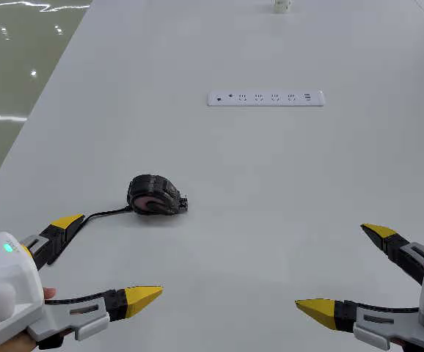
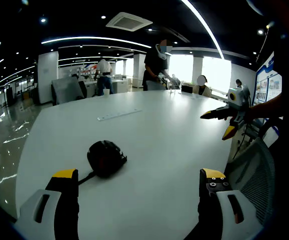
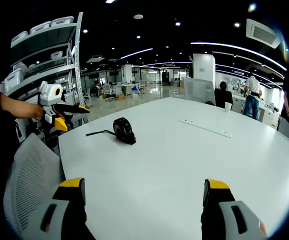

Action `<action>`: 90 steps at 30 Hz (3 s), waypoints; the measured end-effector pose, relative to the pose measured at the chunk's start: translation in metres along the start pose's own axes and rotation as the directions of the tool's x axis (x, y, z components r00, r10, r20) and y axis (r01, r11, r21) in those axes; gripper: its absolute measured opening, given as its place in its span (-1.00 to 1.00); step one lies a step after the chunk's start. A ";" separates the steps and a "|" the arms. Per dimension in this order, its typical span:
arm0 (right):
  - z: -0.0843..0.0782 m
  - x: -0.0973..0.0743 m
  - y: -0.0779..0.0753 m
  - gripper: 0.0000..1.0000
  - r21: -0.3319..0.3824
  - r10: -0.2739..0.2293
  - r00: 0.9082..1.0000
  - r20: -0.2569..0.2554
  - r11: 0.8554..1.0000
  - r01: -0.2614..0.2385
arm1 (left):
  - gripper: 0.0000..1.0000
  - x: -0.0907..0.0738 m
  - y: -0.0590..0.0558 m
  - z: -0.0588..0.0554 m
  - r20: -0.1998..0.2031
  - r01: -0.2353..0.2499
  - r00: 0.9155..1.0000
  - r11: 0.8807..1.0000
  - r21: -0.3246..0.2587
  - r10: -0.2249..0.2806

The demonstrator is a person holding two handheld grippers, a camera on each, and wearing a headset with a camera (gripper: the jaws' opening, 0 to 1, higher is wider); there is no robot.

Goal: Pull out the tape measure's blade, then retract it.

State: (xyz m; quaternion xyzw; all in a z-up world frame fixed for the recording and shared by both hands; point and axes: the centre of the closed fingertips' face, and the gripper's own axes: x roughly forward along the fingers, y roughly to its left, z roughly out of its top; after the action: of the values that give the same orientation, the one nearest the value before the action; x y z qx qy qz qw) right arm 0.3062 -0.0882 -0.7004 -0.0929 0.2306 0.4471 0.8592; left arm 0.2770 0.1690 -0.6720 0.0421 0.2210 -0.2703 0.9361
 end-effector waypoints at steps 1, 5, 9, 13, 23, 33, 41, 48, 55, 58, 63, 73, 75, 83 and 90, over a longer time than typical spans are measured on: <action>0.000 0.000 0.000 0.96 0.002 -0.001 1.000 -0.003 1.000 0.001 | 0.98 0.000 0.000 0.000 0.000 0.001 1.000 1.000 -0.001 -0.001; -0.001 0.000 -0.001 0.98 -0.003 -0.003 1.000 -0.004 1.000 0.003 | 0.98 0.000 -0.001 0.000 0.000 0.001 1.000 1.000 -0.003 -0.001; 0.000 0.000 0.000 0.98 -0.003 0.000 1.000 -0.005 1.000 0.000 | 0.98 -0.001 0.000 -0.001 0.002 0.000 1.000 1.000 -0.005 0.000; 0.000 0.000 0.002 0.98 -0.003 0.010 1.000 -0.006 1.000 -0.010 | 0.98 -0.001 0.002 -0.001 0.001 -0.001 1.000 1.000 -0.003 0.001; 0.005 -0.002 -0.001 0.98 -0.021 0.000 1.000 0.016 1.000 0.001 | 0.98 -0.001 0.003 -0.003 -0.003 0.000 1.000 1.000 0.010 0.000; 0.006 0.000 -0.006 0.98 -0.023 0.004 1.000 0.003 1.000 -0.004 | 0.98 0.003 0.005 0.000 -0.008 0.016 1.000 1.000 0.017 -0.016; 0.008 0.003 -0.016 0.98 -0.044 0.003 1.000 0.002 0.999 -0.003 | 0.98 0.008 0.010 0.002 -0.024 0.025 0.999 0.999 0.025 -0.024; 0.007 0.009 -0.025 0.89 -0.059 0.018 1.000 -0.022 0.998 -0.019 | 0.98 0.011 0.024 0.001 -0.043 0.035 0.999 0.999 0.040 -0.033; 0.011 0.017 -0.026 0.81 -0.099 0.056 0.998 -0.037 0.993 -0.059 | 0.98 0.016 0.034 0.004 -0.057 0.051 0.997 0.997 0.066 -0.047; 0.012 0.021 -0.028 0.78 -0.117 0.078 0.996 -0.049 0.990 -0.083 | 0.95 0.019 0.037 0.005 -0.070 0.066 0.996 0.995 0.077 -0.061; 0.011 0.028 -0.032 0.74 -0.134 0.111 0.992 -0.067 0.984 -0.119 | 0.95 0.023 0.044 0.004 -0.090 0.081 0.993 0.993 0.089 -0.073; 0.016 0.048 -0.038 0.61 -0.179 0.175 0.980 -0.096 0.965 -0.190 | 0.87 0.035 0.059 0.004 -0.144 0.130 0.983 0.983 0.127 -0.111; 0.018 0.052 -0.039 0.60 -0.186 0.185 0.978 -0.098 0.962 -0.201 | 0.85 0.037 0.061 0.004 -0.151 0.138 0.981 0.982 0.132 -0.118; 0.021 0.067 -0.041 0.53 -0.216 0.231 0.965 -0.125 0.943 -0.254 | 0.78 0.046 0.068 0.004 -0.189 0.180 0.971 0.971 0.159 -0.149; 0.027 0.078 -0.036 0.45 -0.242 0.267 0.951 -0.155 0.923 -0.299 | 0.70 0.052 0.070 0.003 -0.224 0.221 0.958 0.957 0.187 -0.177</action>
State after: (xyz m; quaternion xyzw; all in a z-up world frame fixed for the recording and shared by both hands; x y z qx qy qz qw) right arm 0.3823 -0.0428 -0.7153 -0.1979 0.2311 0.5869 0.7503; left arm 0.3542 0.2028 -0.6950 0.1459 0.2897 -0.3798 0.8664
